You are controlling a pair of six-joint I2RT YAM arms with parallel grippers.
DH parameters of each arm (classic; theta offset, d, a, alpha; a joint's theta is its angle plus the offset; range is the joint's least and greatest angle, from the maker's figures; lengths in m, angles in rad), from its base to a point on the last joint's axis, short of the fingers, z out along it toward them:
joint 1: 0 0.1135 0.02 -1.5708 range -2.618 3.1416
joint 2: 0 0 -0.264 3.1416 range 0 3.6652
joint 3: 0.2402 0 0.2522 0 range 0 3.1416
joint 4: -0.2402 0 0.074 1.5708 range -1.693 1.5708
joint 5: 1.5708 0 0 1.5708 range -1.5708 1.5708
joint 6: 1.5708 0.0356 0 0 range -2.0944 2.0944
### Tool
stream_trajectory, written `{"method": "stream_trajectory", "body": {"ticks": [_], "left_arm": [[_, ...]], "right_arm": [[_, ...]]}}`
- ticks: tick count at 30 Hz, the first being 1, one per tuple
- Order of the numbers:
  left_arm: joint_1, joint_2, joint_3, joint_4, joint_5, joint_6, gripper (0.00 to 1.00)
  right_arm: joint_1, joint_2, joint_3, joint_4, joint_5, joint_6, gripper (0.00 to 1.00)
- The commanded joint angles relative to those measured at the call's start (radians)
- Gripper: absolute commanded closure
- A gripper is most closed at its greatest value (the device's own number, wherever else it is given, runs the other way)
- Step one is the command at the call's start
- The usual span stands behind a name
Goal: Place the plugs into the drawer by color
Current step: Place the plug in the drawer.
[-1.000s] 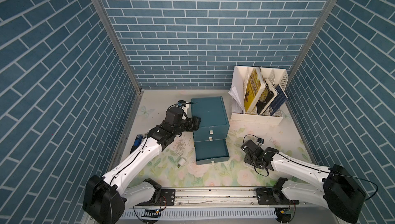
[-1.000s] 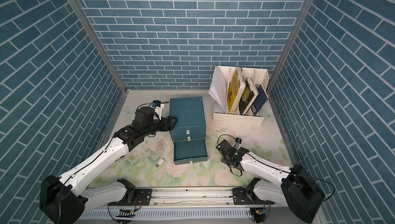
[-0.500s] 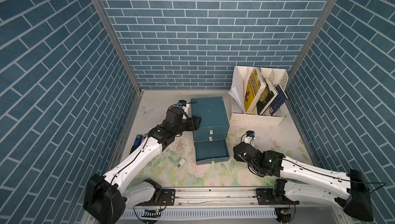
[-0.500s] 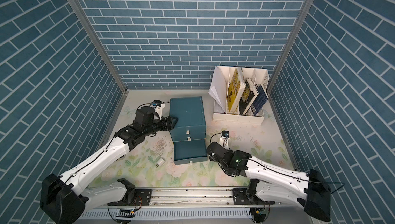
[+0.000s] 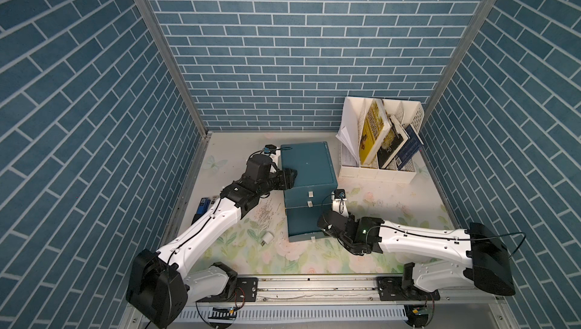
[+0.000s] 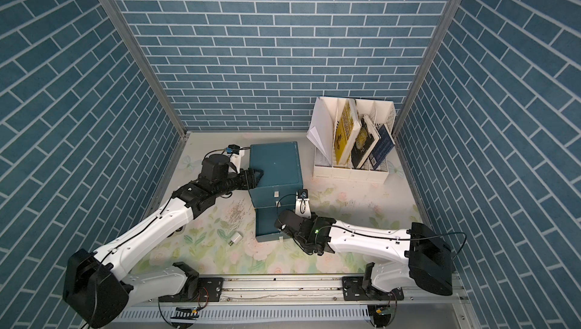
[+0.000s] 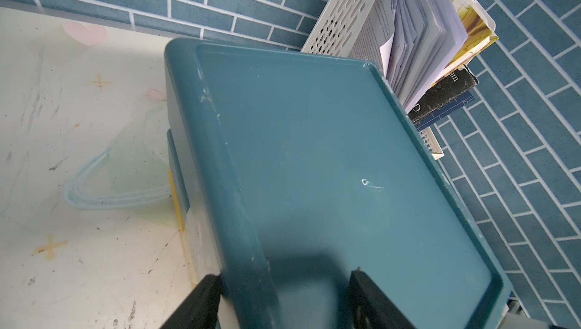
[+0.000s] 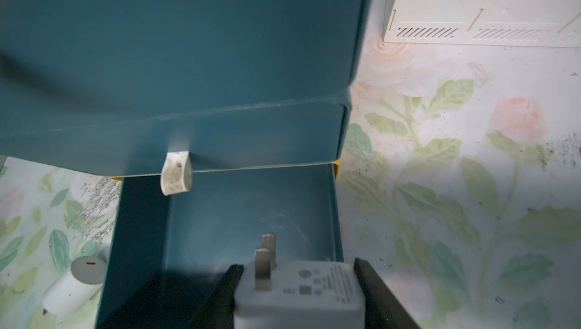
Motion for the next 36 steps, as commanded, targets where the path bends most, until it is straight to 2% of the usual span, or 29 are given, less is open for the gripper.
{"method": "stream_trajectory", "body": {"ticks": [1,15,16,22,26,31,36], "left_arm": [[-0.001,0.036,-0.012,-0.043,0.007,0.038,0.31],[-0.001,0.042,-0.006,-0.046,0.021,0.046,0.33],[-0.001,0.043,-0.006,-0.048,0.021,0.045,0.33],[-0.001,0.037,0.008,-0.055,0.024,0.04,0.31],[-0.001,0.037,0.028,-0.066,0.024,0.043,0.3],[-0.001,0.05,0.049,-0.078,0.005,0.053,0.29],[-0.001,0.062,0.075,-0.082,-0.033,0.041,0.26]], "right_arm": [[-0.004,0.042,0.025,0.048,-0.004,-0.052,1.0],[-0.036,0.169,0.003,0.116,-0.071,-0.041,1.0],[-0.038,0.175,0.005,0.112,-0.073,-0.04,0.96],[-0.033,0.15,0.015,0.099,-0.076,-0.049,0.49],[-0.013,0.13,0.051,0.061,-0.054,-0.059,0.36],[0.025,0.102,0.097,-0.014,-0.001,-0.046,0.14],[0.059,0.04,0.107,-0.054,0.045,-0.034,0.13]]}}
